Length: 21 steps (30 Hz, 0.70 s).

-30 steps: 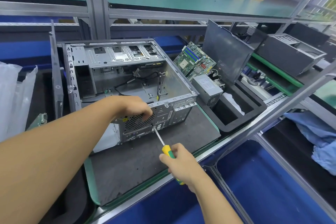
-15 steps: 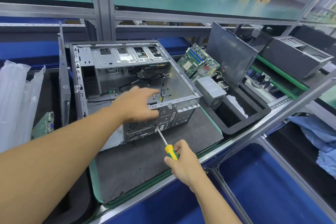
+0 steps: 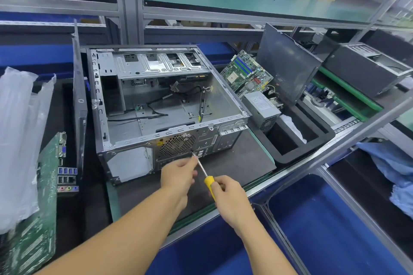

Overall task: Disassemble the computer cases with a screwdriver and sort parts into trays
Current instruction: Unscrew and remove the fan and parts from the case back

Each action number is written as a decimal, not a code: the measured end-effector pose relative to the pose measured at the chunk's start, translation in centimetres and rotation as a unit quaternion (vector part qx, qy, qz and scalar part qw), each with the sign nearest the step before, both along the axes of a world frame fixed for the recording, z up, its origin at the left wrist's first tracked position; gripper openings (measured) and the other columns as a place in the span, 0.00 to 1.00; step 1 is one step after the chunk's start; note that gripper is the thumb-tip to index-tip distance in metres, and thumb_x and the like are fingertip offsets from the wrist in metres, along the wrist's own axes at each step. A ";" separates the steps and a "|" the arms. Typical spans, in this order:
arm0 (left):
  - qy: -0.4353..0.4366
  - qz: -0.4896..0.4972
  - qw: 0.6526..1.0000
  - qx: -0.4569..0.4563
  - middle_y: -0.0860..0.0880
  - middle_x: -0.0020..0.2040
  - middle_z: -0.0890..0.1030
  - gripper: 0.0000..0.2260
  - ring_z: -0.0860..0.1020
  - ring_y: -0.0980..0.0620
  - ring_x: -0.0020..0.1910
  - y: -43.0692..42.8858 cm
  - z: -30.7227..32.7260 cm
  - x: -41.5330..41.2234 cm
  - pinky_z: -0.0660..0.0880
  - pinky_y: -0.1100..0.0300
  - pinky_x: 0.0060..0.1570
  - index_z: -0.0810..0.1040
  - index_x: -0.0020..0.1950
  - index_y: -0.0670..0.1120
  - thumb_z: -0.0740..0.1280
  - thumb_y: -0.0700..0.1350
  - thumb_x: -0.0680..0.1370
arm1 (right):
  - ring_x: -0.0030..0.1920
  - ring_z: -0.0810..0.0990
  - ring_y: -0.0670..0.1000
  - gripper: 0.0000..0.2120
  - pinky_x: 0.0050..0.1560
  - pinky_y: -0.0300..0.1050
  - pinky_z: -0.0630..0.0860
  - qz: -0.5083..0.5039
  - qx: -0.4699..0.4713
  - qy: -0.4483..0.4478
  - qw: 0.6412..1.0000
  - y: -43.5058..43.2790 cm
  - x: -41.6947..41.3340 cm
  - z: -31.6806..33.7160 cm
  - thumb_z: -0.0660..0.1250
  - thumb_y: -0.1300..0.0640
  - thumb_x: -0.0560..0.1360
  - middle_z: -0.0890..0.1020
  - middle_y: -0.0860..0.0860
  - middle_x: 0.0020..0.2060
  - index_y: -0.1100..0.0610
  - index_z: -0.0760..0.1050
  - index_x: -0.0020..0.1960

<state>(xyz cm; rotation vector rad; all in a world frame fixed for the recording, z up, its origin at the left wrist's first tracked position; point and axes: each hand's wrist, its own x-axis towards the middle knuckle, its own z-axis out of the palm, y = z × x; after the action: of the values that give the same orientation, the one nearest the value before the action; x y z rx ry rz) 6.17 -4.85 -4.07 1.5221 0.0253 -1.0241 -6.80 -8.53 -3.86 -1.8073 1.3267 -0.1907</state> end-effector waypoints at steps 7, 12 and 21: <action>0.125 0.124 0.983 -0.052 0.44 0.43 0.81 0.08 0.81 0.49 0.38 -3.0 -0.3 0.3 0.79 0.56 0.39 0.75 0.42 0.43 0.71 0.42 0.78 | 0.52 0.81 0.47 0.13 0.54 0.47 0.78 0.002 -0.021 -0.001 1.000 -0.2 -0.3 0.0 0.63 0.42 0.81 0.84 0.45 0.50 0.48 0.77 0.59; 0.148 0.140 0.976 -0.076 0.45 0.43 0.81 0.03 0.81 0.50 0.38 -3.6 -0.8 0.1 0.79 0.55 0.43 0.75 0.48 0.42 0.67 0.39 0.81 | 0.48 0.78 0.46 0.10 0.39 0.38 0.70 0.026 -0.062 0.024 0.997 0.1 -0.5 0.6 0.63 0.43 0.81 0.82 0.43 0.50 0.46 0.74 0.60; 0.181 0.129 0.969 -0.106 0.44 0.38 0.79 0.08 0.80 0.50 0.36 -3.3 -1.3 0.3 0.78 0.56 0.38 0.75 0.44 0.40 0.62 0.39 0.82 | 0.42 0.78 0.49 0.07 0.42 0.48 0.74 0.088 -0.087 0.043 0.991 0.1 -1.5 1.6 0.59 0.44 0.81 0.79 0.45 0.45 0.46 0.68 0.55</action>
<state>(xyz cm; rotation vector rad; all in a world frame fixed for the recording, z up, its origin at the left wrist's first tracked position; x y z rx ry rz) 6.43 -8.16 -5.38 1.0915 0.3519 -1.0446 -8.31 -8.39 -2.28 -2.0897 1.2328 -0.1386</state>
